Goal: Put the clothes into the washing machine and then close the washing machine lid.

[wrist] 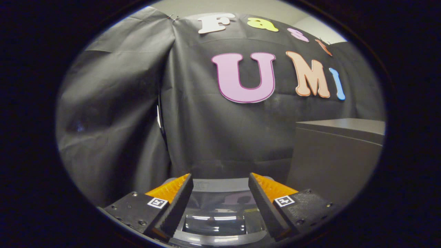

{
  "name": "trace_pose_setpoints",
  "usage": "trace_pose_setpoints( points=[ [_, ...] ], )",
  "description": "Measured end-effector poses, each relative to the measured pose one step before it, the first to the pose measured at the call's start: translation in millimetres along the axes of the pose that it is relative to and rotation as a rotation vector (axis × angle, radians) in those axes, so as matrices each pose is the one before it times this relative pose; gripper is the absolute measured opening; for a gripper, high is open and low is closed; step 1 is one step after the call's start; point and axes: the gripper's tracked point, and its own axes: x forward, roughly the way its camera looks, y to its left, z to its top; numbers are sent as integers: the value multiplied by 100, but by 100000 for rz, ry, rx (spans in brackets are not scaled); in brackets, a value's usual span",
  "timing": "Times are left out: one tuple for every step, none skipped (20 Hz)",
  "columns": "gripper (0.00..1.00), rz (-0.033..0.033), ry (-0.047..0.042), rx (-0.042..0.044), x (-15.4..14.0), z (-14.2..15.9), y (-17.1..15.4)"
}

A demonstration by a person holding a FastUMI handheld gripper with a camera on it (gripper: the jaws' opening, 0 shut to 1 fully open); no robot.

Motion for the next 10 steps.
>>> trace_pose_setpoints(
  points=[
    [96, -318, 639, 883, -263, -449, -169],
    [96, -267, 762, 690, -111, -410, -80],
    [96, -214, 137, 42, -283, -246, -144],
    [95, -417, 540, -499, -197, -331, -175],
    [95, -254, 558, -860, -483, -242, -160],
    [95, 6, 603, -872, -167, -237, -160],
    [95, -163, 831, -749, -486, -286, -231],
    [95, -184, 679, -204, -410, -250, -187],
    [95, 202, 427, 282, -591, -143, -11],
    [95, 110, 191, 218, -406, 10, 7]
  ],
)
